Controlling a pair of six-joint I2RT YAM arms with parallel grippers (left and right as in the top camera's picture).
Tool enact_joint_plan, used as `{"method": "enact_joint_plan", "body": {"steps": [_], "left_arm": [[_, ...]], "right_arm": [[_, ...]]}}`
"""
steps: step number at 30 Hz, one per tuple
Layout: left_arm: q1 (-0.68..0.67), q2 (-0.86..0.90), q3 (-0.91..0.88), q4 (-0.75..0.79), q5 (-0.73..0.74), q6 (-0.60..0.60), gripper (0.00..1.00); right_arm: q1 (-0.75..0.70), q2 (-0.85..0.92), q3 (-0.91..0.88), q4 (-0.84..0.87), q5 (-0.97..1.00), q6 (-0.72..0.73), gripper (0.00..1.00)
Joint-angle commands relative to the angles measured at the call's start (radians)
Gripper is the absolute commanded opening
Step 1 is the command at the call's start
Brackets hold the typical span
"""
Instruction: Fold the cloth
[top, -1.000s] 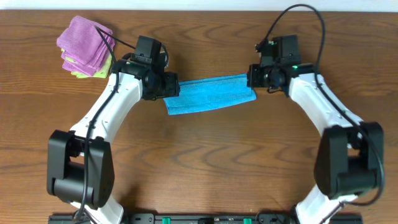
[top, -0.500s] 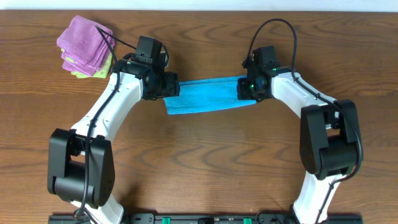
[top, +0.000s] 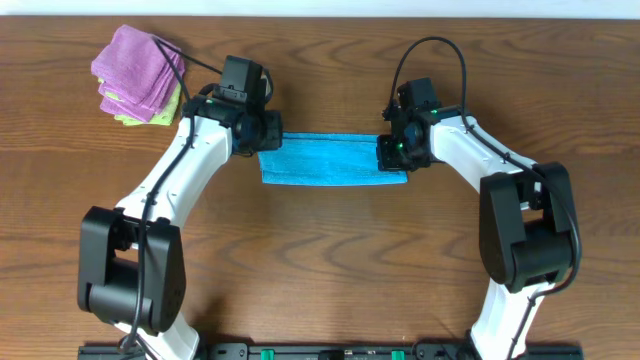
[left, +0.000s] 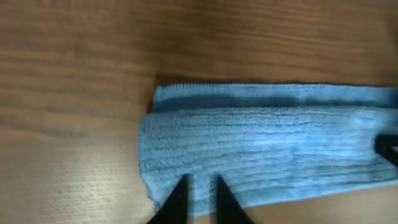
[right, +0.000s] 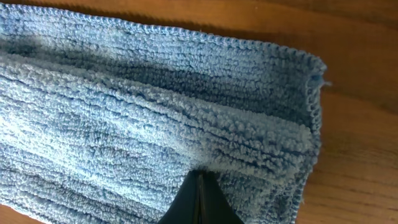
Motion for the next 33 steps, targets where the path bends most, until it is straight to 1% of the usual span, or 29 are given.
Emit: {"method": "enact_joint_plan", "body": {"steps": [1,3,6,15,18,19,20,21,22,23,24,27,29,30,31,33], "left_arm": [[-0.04,0.056,0.007,0.001,-0.113,0.011,0.06],[-0.068,0.097,0.007,0.002,-0.164,0.011,0.06],[-0.091,0.168,0.007,0.003,-0.196,-0.003,0.06],[-0.095,0.282,0.007,0.017,-0.2,-0.04,0.06],[-0.096,0.318,0.007,0.004,-0.191,-0.072,0.06],[-0.096,0.326,0.007,0.002,-0.187,-0.072,0.06],[-0.096,0.332,0.007,-0.001,-0.181,-0.071,0.06],[-0.096,0.337,0.007,-0.005,-0.175,-0.071,0.06],[-0.096,0.339,0.007,-0.008,-0.174,-0.071,0.06],[-0.096,0.341,0.007,-0.009,-0.174,-0.071,0.06],[-0.096,0.342,0.007,-0.01,-0.174,-0.071,0.06],[-0.096,0.343,0.007,-0.013,-0.173,-0.071,0.06],[-0.097,0.343,0.007,-0.014,-0.172,-0.071,0.06],[-0.097,0.343,0.007,-0.013,-0.172,-0.072,0.06],[-0.097,0.343,0.007,-0.013,-0.173,-0.072,0.06],[-0.097,0.343,0.007,-0.013,-0.172,-0.071,0.06]], "right_arm": [[0.014,-0.012,-0.018,-0.018,0.011,0.0,0.01],[0.013,-0.028,-0.018,-0.014,0.011,0.0,0.01],[0.013,-0.046,-0.018,-0.014,0.011,0.0,0.01],[0.011,-0.064,-0.018,-0.03,0.01,-0.001,0.01],[-0.014,-0.126,-0.012,-0.064,0.01,-0.001,0.01],[-0.026,-0.15,-0.011,-0.074,0.01,-0.001,0.02],[-0.043,-0.182,-0.011,-0.087,0.01,-0.005,0.13],[-0.071,-0.222,-0.011,-0.104,0.001,-0.012,0.35],[-0.099,-0.253,-0.011,-0.116,-0.027,-0.037,0.51],[-0.128,-0.277,-0.011,-0.125,-0.067,-0.062,0.62],[-0.175,-0.301,-0.011,-0.134,-0.144,-0.101,0.77],[-0.33,-0.311,-0.016,-0.167,-0.387,-0.204,0.92],[-0.431,-0.289,-0.048,-0.172,-0.589,-0.28,0.96],[-0.459,-0.276,-0.065,-0.172,-0.672,-0.312,0.99],[-0.486,-0.256,-0.088,-0.171,-0.752,-0.343,0.98],[-0.499,-0.21,-0.113,-0.171,-0.782,-0.352,0.98]]}}
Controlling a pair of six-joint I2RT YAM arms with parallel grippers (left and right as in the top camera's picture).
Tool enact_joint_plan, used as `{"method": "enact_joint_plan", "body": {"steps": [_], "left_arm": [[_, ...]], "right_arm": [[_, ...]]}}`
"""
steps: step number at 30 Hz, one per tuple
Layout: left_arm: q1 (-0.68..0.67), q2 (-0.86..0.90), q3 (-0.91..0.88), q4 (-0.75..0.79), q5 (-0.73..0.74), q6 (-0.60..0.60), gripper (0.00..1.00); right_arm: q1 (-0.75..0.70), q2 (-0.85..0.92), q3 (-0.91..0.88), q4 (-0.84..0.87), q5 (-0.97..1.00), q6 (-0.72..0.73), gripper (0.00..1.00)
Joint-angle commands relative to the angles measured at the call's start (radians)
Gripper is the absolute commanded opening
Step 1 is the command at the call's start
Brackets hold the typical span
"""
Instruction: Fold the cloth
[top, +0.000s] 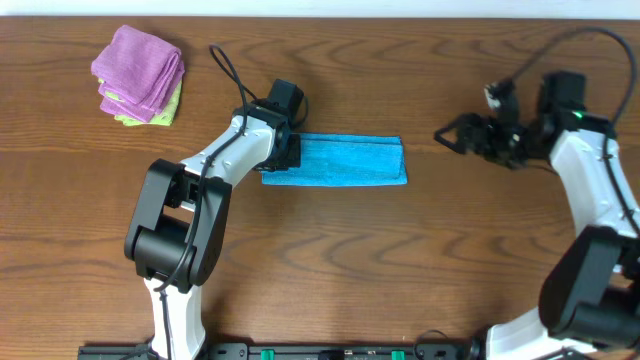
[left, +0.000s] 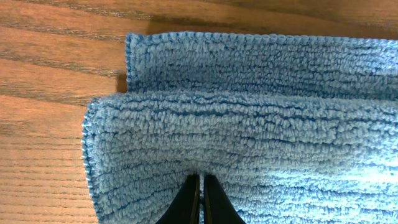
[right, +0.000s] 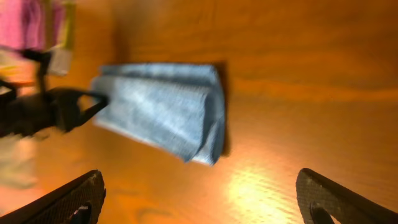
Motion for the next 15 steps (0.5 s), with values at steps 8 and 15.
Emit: {"method": "enact_joint_plan", "body": {"steps": [8,15], "left_arm": [[0.002,0.095,-0.029,0.004,0.029,-0.008,0.06],[0.002,0.095,-0.029,0.008,0.03,-0.008,0.06]], "right_arm": [[0.064,0.231,-0.044,0.077,-0.254,-0.036,0.95],[0.135,0.314,-0.044,0.211,-0.189,0.086,0.95]]}}
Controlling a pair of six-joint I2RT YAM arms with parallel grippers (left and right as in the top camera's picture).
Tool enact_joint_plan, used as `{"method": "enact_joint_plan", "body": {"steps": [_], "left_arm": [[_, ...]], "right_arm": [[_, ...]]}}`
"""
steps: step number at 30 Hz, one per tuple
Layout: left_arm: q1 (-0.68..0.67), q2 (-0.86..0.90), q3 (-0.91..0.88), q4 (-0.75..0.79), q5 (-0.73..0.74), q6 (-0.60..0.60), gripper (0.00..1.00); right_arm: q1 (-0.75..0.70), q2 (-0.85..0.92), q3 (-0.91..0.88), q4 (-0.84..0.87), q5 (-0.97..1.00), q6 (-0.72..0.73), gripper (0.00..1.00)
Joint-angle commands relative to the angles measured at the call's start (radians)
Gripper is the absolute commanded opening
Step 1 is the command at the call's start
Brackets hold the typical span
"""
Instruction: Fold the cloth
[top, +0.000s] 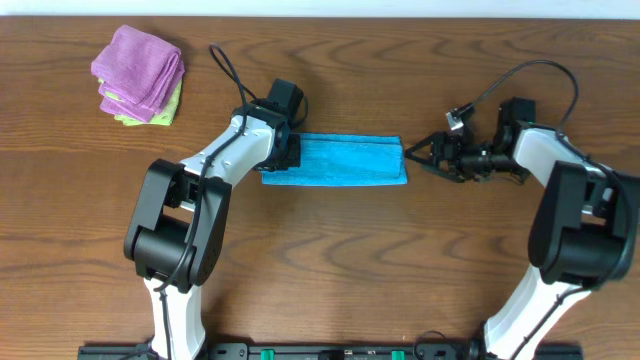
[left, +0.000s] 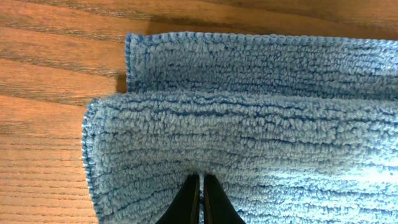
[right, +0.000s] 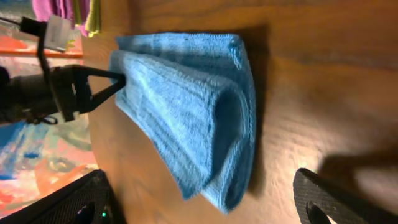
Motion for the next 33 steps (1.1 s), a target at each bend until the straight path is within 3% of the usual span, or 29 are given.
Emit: {"method": "enact_joint_plan", "body": {"steps": [1,9,11,13,15,16,22,26,29,33], "left_arm": [[0.001,0.095,-0.029,0.008,0.02,-0.008,0.06],[0.001,0.095,-0.029,0.012,0.046,-0.007,0.06],[0.001,0.095,-0.029,0.011,0.046,-0.007,0.06],[0.001,0.095,-0.029,0.011,0.054,-0.007,0.06],[0.003,0.089,-0.02,0.002,0.076,-0.007,0.06],[0.005,0.079,-0.012,-0.01,0.085,-0.007,0.06],[0.017,-0.116,0.111,-0.129,0.091,0.004,0.06],[0.024,-0.327,0.14,-0.167,0.09,0.009,0.06],[0.025,-0.439,0.14,-0.208,0.09,0.008,0.06],[0.024,-0.544,0.14,-0.27,0.09,0.008,0.06]], "right_arm": [[0.056,0.045,0.0,0.043,0.028,0.093,0.95],[0.154,0.081,0.0,0.151,0.076,0.213,0.88],[0.168,0.082,0.0,0.154,0.104,0.226,0.71],[0.17,0.082,0.002,0.154,0.109,0.227,0.33],[0.164,0.082,0.006,0.152,0.109,0.238,0.05],[0.158,0.082,0.011,0.144,0.11,0.246,0.02],[0.108,0.045,0.143,-0.091,0.26,0.209,0.01],[0.091,-0.017,0.309,-0.388,0.631,0.18,0.01],[0.109,-0.046,0.397,-0.514,0.901,0.198,0.02],[0.18,-0.055,0.469,-0.583,1.041,0.226,0.01]]}}
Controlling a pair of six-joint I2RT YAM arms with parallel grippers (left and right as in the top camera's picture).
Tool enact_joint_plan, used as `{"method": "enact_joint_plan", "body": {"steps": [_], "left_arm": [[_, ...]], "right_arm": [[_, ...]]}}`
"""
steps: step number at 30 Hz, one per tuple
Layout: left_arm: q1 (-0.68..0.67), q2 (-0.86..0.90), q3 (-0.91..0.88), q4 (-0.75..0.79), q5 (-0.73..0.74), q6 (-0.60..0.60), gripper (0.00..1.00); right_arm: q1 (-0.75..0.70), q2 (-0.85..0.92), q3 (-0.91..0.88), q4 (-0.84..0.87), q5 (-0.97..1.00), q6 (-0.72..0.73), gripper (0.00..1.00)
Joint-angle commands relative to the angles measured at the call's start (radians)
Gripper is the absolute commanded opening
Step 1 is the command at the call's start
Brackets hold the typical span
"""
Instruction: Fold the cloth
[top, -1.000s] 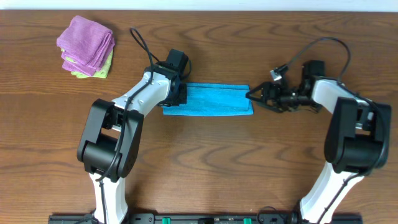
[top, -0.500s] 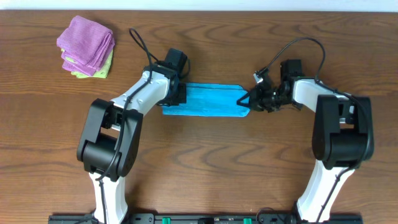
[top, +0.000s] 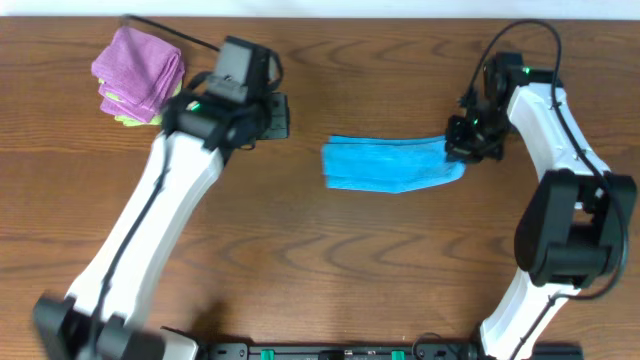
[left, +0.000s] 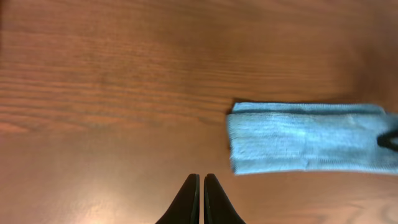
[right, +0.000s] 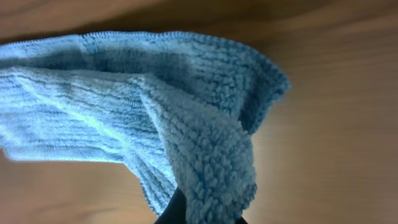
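Observation:
The blue cloth (top: 390, 165) lies folded into a long strip, right of the table's middle. My right gripper (top: 462, 150) is shut on its right end. In the right wrist view that end (right: 211, 155) bunches up over my right gripper (right: 202, 211) and hides most of the fingers. My left gripper (top: 282, 118) hangs up and to the left of the cloth, apart from it. In the left wrist view the left gripper (left: 200, 186) is shut on nothing over bare wood, with the cloth (left: 305, 146) ahead to the right.
A pile of folded pink and green cloths (top: 140, 75) sits at the far left corner, just left of my left arm. The brown wooden table (top: 320, 270) carries nothing else.
My right gripper, open beside the cloth's right end before, is now shut on that end. The cloth lies further right. My left gripper has let go of the left end and stands away from it.
Both grippers were shut on the ends of the folded strip. Then the right one was open and well off to the right, the left still pinching the left end. The right then stood open by the right end. Now it holds that end and the left is free.

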Motion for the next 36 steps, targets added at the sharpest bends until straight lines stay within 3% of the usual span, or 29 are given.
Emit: {"method": "enact_joint_plan", "body": {"steps": [1,14,36], "left_arm": [[0.004,-0.039,-0.005,-0.04,0.0,0.008,0.06],[0.004,-0.116,-0.005,-0.167,0.0,0.023,0.06],[0.004,-0.116,-0.005,-0.169,-0.001,0.045,0.06]], "right_arm": [[0.08,-0.022,0.041,-0.005,0.208,0.024,0.02],[0.435,0.046,0.041,0.126,0.276,0.133,0.01],[0.579,0.099,0.041,0.171,0.275,0.159,0.02]]}}
